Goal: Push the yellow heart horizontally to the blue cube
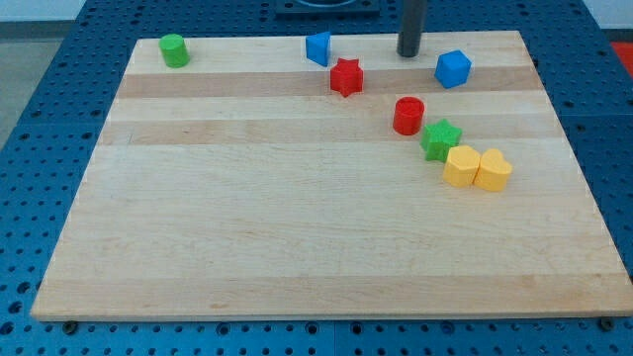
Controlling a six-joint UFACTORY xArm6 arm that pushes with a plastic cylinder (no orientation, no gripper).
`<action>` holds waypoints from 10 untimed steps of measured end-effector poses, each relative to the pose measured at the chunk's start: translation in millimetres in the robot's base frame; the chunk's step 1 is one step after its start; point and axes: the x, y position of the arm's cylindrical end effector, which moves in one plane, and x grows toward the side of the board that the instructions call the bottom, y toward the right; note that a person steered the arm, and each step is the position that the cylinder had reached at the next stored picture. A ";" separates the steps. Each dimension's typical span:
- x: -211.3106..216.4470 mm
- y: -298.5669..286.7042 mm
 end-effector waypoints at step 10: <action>121.9 -31.4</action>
